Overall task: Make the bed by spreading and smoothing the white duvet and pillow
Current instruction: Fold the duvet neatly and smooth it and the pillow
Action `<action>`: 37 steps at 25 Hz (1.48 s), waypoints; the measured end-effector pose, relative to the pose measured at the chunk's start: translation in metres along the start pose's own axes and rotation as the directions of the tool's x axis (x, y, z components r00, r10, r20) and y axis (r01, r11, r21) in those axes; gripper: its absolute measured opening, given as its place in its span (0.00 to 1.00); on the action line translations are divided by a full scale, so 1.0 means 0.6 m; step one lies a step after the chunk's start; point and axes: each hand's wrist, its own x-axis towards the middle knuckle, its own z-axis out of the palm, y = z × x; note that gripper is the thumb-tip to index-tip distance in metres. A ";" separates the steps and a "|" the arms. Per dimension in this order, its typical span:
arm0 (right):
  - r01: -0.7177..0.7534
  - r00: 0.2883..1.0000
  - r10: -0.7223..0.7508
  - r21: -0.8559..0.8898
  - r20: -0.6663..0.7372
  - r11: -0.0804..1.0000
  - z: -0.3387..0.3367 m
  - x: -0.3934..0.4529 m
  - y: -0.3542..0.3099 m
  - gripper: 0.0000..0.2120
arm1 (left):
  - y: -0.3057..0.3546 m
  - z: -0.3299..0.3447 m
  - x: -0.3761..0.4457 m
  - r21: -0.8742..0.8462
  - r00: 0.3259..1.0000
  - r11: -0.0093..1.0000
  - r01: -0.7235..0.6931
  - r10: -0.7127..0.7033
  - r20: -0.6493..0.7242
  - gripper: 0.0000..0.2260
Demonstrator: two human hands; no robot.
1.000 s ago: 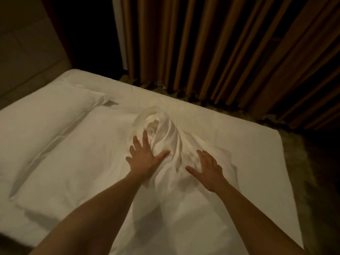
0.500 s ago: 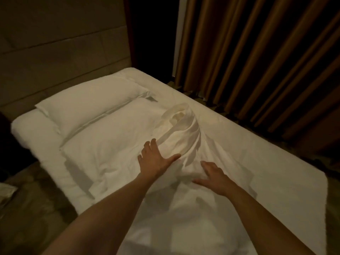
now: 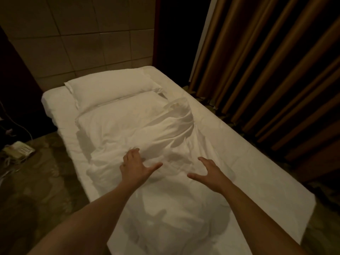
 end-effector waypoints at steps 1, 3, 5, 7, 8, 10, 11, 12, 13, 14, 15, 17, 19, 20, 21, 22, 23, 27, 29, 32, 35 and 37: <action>-0.009 1.000 0.010 -0.021 0.020 1.000 -0.003 0.001 -0.003 0.56 | -0.005 -0.006 0.004 0.018 1.000 1.000 0.007 -0.007 0.003 0.53; -0.022 1.000 0.023 -0.041 0.022 0.999 -0.014 0.003 -0.016 0.57 | -0.010 -0.020 0.007 0.023 0.999 0.999 0.037 -0.036 -0.018 0.53; -0.007 1.000 0.008 -0.043 0.016 0.999 -0.017 0.007 -0.034 0.57 | -0.019 -0.027 0.001 -0.055 0.993 0.993 0.107 -0.109 -0.039 0.53; 0.017 0.999 -0.014 -0.061 0.042 0.998 -0.019 0.017 -0.043 0.59 | -0.028 -0.018 -0.018 -0.124 0.979 0.976 0.179 -0.189 -0.071 0.52; 0.019 0.999 -0.016 -0.055 0.050 0.998 -0.020 0.022 -0.042 0.60 | -0.032 -0.011 -0.031 -0.133 0.971 0.967 0.217 -0.228 -0.075 0.51; 0.019 0.999 -0.015 -0.075 0.053 0.997 -0.020 0.031 -0.023 0.61 | -0.049 0.006 -0.061 -0.168 0.942 0.931 0.325 -0.335 -0.032 0.53; 0.020 0.998 -0.013 -0.103 0.069 0.994 -0.020 0.036 -0.013 0.60 | -0.063 0.012 -0.078 -0.186 0.922 0.907 0.378 -0.387 -0.016 0.55; 0.025 0.995 -0.012 -0.131 0.097 0.991 -0.022 0.044 -0.004 0.59 | -0.079 0.018 -0.096 -0.199 0.901 0.884 0.424 -0.433 -0.004 0.57; 0.038 0.993 -0.018 -0.164 0.119 0.986 -0.024 0.053 0.003 0.60 | -0.093 0.020 -0.114 -0.215 0.881 0.860 0.462 -0.474 -0.003 0.58; 0.062 0.990 -0.036 -0.193 0.133 0.979 -0.025 0.064 0.007 0.60 | -0.104 0.022 -0.129 -0.247 0.860 0.835 0.493 -0.510 -0.008 0.60; 0.087 0.988 -0.057 -0.218 0.140 0.972 -0.027 0.077 0.009 0.60 | -0.111 0.024 -0.139 -0.291 0.839 0.805 0.518 -0.544 -0.011 0.61; 0.151 0.983 -0.122 -0.232 0.134 0.961 -0.029 0.111 0.009 0.60 | -0.104 0.029 -0.148 -0.390 0.802 0.741 0.546 -0.597 -0.012 0.64; 0.229 0.970 -0.200 -0.230 0.140 0.946 -0.037 0.148 0.021 0.67 | -0.077 0.054 -0.154 -0.497 0.746 0.652 0.573 -0.665 -0.012 0.66; 0.245 0.966 -0.218 -0.234 0.135 0.941 -0.040 0.171 0.034 0.71 | -0.061 0.075 -0.156 -0.533 0.716 0.608 0.588 -0.698 -0.006 0.66; 0.250 0.966 -0.225 -0.247 0.125 0.936 -0.043 0.195 0.052 0.73 | -0.047 0.102 -0.159 -0.560 0.686 0.569 0.602 -0.727 0.000 0.66; 0.247 0.968 -0.225 -0.265 0.113 0.932 -0.046 0.220 0.076 0.74 | -0.034 0.132 -0.160 -0.584 0.660 0.532 0.613 -0.751 0.008 0.67; 0.239 0.971 -0.220 -0.276 0.098 0.931 -0.049 0.246 0.104 0.75 | -0.022 0.162 -0.161 -0.606 0.638 0.499 0.619 -0.770 0.018 0.68; 0.121 0.993 -0.119 -0.096 0.025 0.988 -0.058 0.324 0.219 0.76 | -0.003 0.255 -0.162 -0.665 0.600 0.439 0.604 -0.799 0.017 0.71; 0.077 0.996 -0.076 0.000 0.054 0.997 -0.057 0.351 0.268 0.75 | -0.002 0.281 -0.162 -0.679 0.576 0.436 0.591 -0.817 -0.023 0.72; 0.025 0.997 -0.037 0.160 0.071 0.987 -0.041 0.377 0.305 0.75 | -0.015 0.305 -0.155 -0.691 0.564 0.433 0.579 -0.824 -0.044 0.70; -0.009 0.997 -0.012 0.256 0.081 0.967 -0.020 0.403 0.323 0.73 | -0.029 0.323 -0.146 -0.695 0.593 0.458 0.554 -0.803 -0.056 0.68; -0.009 0.996 -0.018 0.304 0.085 0.953 -0.006 0.407 0.325 0.71 | -0.029 0.329 -0.139 -0.693 0.603 0.475 0.542 -0.795 -0.074 0.66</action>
